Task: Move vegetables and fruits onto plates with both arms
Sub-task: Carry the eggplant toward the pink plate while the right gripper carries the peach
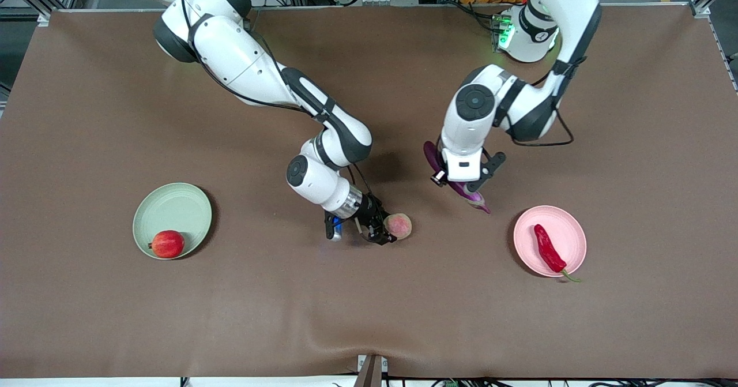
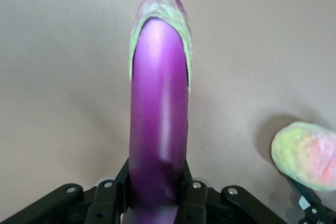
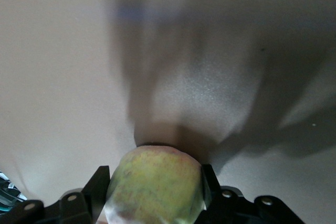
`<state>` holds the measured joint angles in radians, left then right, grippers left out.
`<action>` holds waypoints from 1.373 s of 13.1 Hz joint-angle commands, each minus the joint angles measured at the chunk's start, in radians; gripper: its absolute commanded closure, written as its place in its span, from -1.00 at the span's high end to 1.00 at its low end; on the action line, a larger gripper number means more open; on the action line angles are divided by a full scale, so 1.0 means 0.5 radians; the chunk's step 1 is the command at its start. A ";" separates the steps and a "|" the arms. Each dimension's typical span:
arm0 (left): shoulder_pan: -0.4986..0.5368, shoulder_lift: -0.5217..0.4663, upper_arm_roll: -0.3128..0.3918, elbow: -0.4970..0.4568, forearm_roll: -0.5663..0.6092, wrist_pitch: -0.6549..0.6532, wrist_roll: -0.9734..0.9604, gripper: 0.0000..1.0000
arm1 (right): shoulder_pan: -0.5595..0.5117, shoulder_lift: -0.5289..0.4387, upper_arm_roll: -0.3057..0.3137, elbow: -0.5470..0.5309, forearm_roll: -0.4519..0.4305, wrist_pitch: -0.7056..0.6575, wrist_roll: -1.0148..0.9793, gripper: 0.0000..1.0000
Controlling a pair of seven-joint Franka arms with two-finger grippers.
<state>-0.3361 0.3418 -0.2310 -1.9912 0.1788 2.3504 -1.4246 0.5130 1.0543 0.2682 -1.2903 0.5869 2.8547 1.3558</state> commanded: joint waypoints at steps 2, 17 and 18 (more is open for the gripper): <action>0.227 -0.055 -0.026 0.046 0.008 -0.050 0.323 -1.00 | -0.102 -0.138 -0.009 0.010 0.026 -0.137 -0.009 -0.34; 0.737 0.353 -0.014 0.770 -0.146 -0.417 1.426 -1.00 | -1.093 -0.697 -0.508 0.007 -0.664 -2.429 -2.295 -0.35; 0.731 0.384 -0.013 0.801 -0.149 -0.427 1.420 -1.00 | -1.103 -0.694 -0.609 0.004 -0.665 -2.472 -2.543 -0.35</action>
<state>0.0329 0.4925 -0.2309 -1.6647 0.1201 2.1829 -0.7292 -0.0336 0.7360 0.0319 -1.2560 0.2731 1.6554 0.2674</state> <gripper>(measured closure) 0.639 0.247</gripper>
